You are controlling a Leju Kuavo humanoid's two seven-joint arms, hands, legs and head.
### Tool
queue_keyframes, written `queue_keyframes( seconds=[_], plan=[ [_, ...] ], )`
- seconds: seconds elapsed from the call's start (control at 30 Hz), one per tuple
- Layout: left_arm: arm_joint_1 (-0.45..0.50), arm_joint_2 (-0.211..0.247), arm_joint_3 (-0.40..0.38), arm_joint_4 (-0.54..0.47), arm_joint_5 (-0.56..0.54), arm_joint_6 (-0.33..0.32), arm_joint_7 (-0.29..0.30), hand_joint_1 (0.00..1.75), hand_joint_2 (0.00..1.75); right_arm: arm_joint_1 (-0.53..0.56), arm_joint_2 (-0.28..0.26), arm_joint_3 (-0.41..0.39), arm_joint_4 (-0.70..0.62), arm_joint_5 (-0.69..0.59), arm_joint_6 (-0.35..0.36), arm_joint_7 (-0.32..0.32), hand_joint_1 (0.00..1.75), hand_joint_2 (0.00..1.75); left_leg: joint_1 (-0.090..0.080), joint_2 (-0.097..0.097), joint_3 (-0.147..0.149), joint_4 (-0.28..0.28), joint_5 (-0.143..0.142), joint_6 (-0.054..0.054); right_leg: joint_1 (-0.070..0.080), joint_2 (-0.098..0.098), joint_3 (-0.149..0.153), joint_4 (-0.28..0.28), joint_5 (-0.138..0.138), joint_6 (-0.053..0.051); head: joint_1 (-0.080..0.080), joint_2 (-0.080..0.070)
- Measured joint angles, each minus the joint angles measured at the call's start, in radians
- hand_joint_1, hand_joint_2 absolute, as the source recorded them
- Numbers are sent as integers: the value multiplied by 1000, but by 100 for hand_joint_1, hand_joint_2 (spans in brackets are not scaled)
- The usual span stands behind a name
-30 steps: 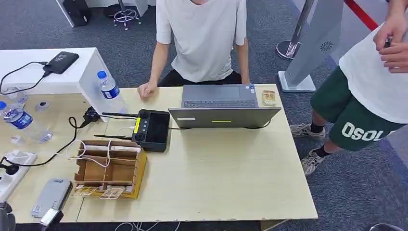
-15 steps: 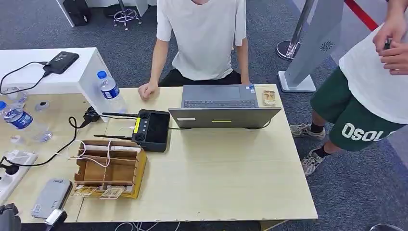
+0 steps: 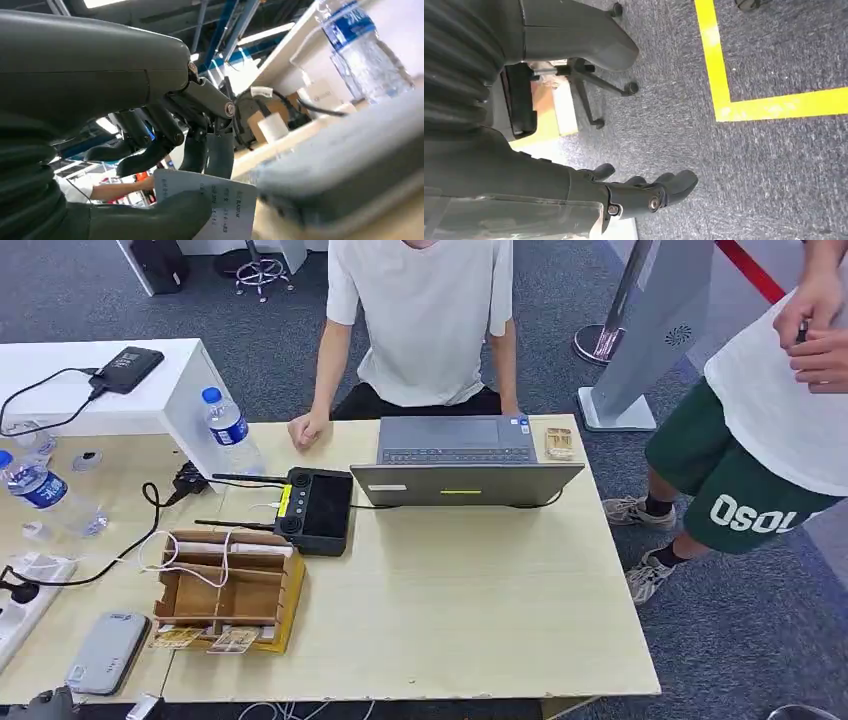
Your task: Pass the card to the sensor for recognition and then transmit it.
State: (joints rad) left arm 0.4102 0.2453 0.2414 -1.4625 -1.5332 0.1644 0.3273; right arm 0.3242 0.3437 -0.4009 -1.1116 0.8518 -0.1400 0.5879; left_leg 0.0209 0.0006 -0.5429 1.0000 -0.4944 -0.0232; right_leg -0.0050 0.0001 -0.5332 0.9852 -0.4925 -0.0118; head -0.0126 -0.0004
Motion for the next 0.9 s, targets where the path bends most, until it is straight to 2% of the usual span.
queue_keyframes(
  seconds=[0.23,0.53,0.9],
  plan=[
    [1,3,-32,43,0,9,3,175,175,-3,0,-9,5,0,-3,0,0,175,0,0,0,0,0,0,0,0,0,0,0,0,0,0],
    [7,3,-32,-26,0,-17,-22,175,175,-1,0,-9,3,0,1,3,0,175,0,0,0,0,0,0,0,0,0,0,0,0,0,0],
    [12,3,-32,-45,0,-18,-22,175,175,0,0,-9,0,0,1,3,0,175,0,0,0,0,0,0,0,0,0,0,0,0,0,0]
  ],
)
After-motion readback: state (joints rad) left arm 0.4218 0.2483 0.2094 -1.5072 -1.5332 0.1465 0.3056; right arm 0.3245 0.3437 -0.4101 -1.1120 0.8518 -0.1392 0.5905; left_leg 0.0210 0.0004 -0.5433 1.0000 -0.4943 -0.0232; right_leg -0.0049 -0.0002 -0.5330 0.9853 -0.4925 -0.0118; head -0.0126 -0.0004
